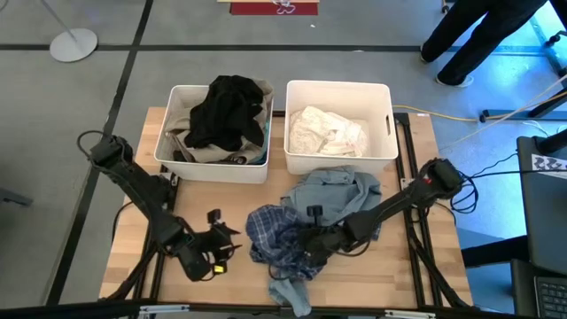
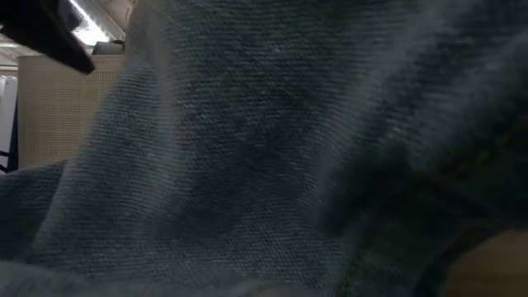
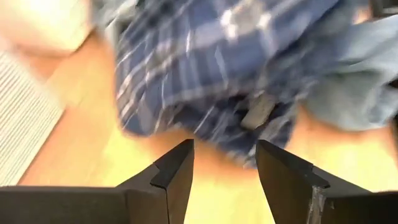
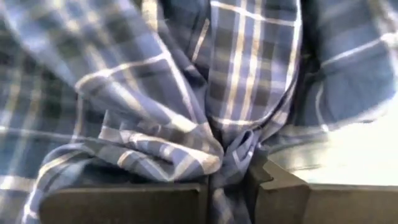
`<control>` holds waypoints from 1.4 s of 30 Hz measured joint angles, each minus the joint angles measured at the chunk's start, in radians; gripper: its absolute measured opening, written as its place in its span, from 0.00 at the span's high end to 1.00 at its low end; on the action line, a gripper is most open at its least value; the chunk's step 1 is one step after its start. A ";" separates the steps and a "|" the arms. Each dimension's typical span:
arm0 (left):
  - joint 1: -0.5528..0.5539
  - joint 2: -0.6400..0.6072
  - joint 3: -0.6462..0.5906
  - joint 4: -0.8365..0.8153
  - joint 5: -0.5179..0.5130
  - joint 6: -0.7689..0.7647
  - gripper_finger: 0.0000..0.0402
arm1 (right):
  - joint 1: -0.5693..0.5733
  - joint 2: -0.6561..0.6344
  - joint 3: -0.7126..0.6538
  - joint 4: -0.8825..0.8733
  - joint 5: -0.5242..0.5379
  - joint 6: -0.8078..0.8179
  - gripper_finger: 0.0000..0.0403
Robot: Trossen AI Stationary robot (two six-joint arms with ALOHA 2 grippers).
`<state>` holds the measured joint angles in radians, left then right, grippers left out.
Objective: Sort clothes
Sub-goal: Put the blue checkered shirt into the left white bin
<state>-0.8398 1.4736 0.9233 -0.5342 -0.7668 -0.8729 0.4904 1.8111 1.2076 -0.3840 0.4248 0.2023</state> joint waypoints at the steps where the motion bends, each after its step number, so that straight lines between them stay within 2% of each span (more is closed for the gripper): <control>1: -0.010 0.001 0.000 -0.035 -0.010 -0.049 0.59 | 0.000 -0.018 0.000 0.000 0.010 -0.002 0.92; 7: -0.074 0.001 -0.059 -0.109 -0.076 -0.223 0.59 | 0.000 -0.140 0.000 0.007 0.085 -0.042 0.91; 13: -0.083 0.001 -0.201 -0.021 -0.085 -0.392 0.59 | -0.008 -0.264 0.012 0.052 0.184 -0.142 0.92; 18: -0.082 0.002 -0.298 0.116 -0.092 -0.419 0.59 | -0.027 -0.311 0.117 0.096 0.265 -0.305 0.92; 22: -0.081 0.002 -0.336 0.175 -0.114 -0.413 0.59 | -0.076 -0.312 0.237 0.175 0.273 -0.499 0.93; 27: -0.081 0.002 -0.344 0.188 -0.146 -0.409 0.59 | -0.181 -0.304 0.383 0.242 0.187 -0.657 0.92; 32: -0.081 0.002 -0.344 0.187 -0.161 -0.403 0.59 | -0.310 -0.290 0.494 0.328 -0.039 -0.715 0.93; 37: -0.081 0.002 -0.344 0.186 -0.162 -0.402 0.59 | -0.433 -0.267 0.508 0.480 -0.271 -0.735 0.92; 42: -0.079 0.002 -0.344 0.187 -0.165 -0.382 0.59 | -0.532 -0.202 0.508 0.604 -0.370 -0.735 0.92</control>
<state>-0.9192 1.4754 0.5793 -0.3473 -0.9321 -1.2552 -0.0418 1.6089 1.7153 0.2195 0.0548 -0.5327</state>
